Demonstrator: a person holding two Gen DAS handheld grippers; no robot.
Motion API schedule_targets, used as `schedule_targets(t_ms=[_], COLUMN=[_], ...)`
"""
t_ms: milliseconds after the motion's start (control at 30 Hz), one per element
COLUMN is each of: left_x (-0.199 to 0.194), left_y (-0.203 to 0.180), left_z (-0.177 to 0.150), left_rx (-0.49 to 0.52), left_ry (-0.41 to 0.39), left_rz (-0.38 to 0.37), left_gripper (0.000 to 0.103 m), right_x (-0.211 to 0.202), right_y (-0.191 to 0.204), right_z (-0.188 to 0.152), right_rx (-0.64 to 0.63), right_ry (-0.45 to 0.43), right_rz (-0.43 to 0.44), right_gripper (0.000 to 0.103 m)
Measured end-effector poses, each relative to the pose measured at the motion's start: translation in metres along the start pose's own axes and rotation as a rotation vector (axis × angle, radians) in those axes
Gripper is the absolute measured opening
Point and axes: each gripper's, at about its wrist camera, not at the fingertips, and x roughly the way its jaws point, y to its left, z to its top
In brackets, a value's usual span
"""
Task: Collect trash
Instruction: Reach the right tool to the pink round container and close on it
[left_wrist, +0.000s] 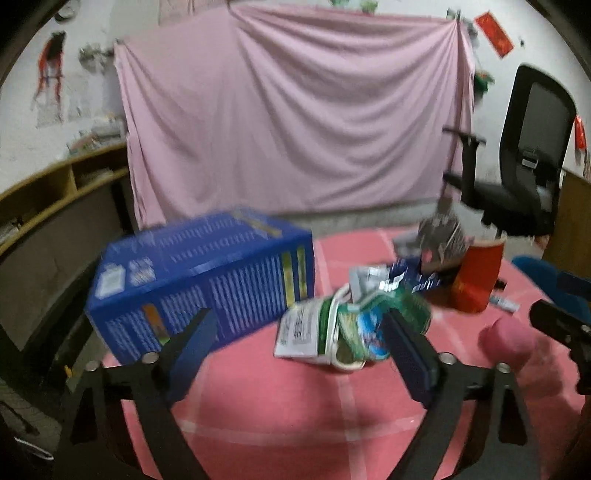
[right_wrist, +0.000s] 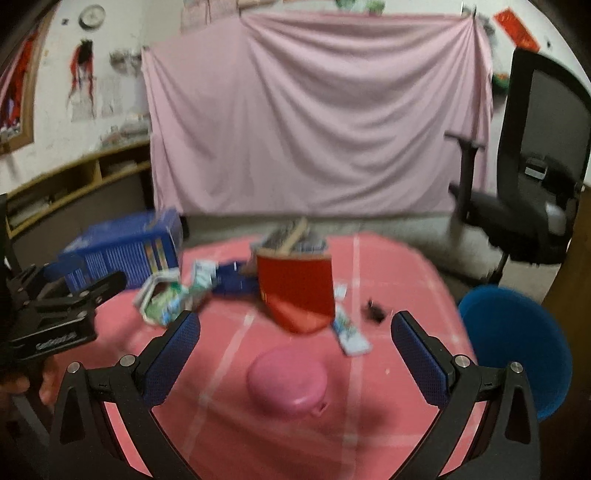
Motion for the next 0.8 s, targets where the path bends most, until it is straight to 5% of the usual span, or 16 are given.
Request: schedule_targets(t_ms=[200, 300, 467, 600, 733, 800], left_x=[0.035, 0.043, 0.048, 0.049, 0.043, 0.038], left_y=[0.003, 0.004, 0.005, 0.006, 0.010, 0.012], left_z=[-0.003, -0.005, -0.003, -0.003, -0.002, -0.003], left_rx=[-0.017, -0.022, -0.023, -0.025, -0.041, -0.046], left_ry=[0.159, 0.194, 0.199, 0.217, 0.194, 0.176], left_rz=[-0.003, 0.000, 0.010, 0.014, 0.016, 0.021], left_gripper=[0.060, 0.057, 0.049, 0.027, 0.017, 0.007], right_x=[0.022, 0.033, 0.048, 0.045, 0.043, 0.042], right_y=[-0.008, -0.009, -0.012, -0.014, -0.014, -0.018], right_z=[-0.004, -0.007, -0.015, -0.020, -0.020, -0.020], right_rx=[0.040, 0.038, 0.050, 0.054, 0.044, 0.055], right_ry=[0.152, 0.224, 0.328, 0.342, 0.341, 0.336], right_rz=[0.017, 0.029, 0.067, 0.061, 0.061, 0.070], right_gripper=[0.103, 0.103, 0.088, 0.083, 0.080, 0.070])
